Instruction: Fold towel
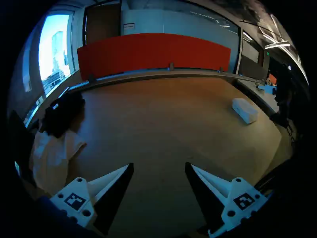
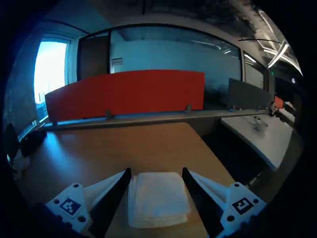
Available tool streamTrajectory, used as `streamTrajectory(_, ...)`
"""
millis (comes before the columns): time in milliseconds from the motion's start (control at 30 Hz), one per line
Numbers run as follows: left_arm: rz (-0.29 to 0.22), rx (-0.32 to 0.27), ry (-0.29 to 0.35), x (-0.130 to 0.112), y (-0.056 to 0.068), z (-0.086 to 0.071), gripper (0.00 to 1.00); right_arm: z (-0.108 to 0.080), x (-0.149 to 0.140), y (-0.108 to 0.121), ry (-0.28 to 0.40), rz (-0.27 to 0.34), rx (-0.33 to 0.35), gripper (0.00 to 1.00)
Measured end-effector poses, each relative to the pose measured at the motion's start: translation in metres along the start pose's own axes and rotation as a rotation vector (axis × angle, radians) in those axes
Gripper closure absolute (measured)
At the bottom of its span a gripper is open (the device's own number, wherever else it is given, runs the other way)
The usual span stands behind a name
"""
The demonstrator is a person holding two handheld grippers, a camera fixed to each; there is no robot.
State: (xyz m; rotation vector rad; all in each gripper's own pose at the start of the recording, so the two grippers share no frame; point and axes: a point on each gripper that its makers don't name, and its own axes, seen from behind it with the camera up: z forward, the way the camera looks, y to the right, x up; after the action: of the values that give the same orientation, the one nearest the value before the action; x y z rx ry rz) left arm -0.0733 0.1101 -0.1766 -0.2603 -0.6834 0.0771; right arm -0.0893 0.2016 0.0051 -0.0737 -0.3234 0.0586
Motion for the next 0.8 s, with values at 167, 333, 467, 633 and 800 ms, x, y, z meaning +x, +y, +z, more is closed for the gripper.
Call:
streamTrajectory(167, -0.004, -0.001, 0.003, 0.001, 0.0, 0.0, 0.04, -0.002, 0.018, 0.002, 0.077, 0.032, -0.02, 0.01)
streamTrajectory(333, -0.006, -0.001, 0.009, 0.002, 0.0, 0.001, 0.04, -0.004, 0.028, 0.001, 0.115, 0.041, -0.026, 0.01)
streamTrajectory(467, -0.009, 0.0, 0.013, 0.004, -0.001, 0.001, 0.04, -0.007, 0.039, 0.0, 0.146, 0.034, -0.031, 0.01)
streamTrajectory(633, -0.017, 0.0, 0.018, 0.005, -0.001, 0.002, 0.04, -0.015, 0.062, -0.007, 0.205, 0.03, -0.03, 0.01)
streamTrajectory(800, -0.027, 0.003, 0.024, 0.006, -0.003, 0.003, 0.04, -0.027, 0.09, -0.021, 0.29, 0.047, -0.003, 0.01)
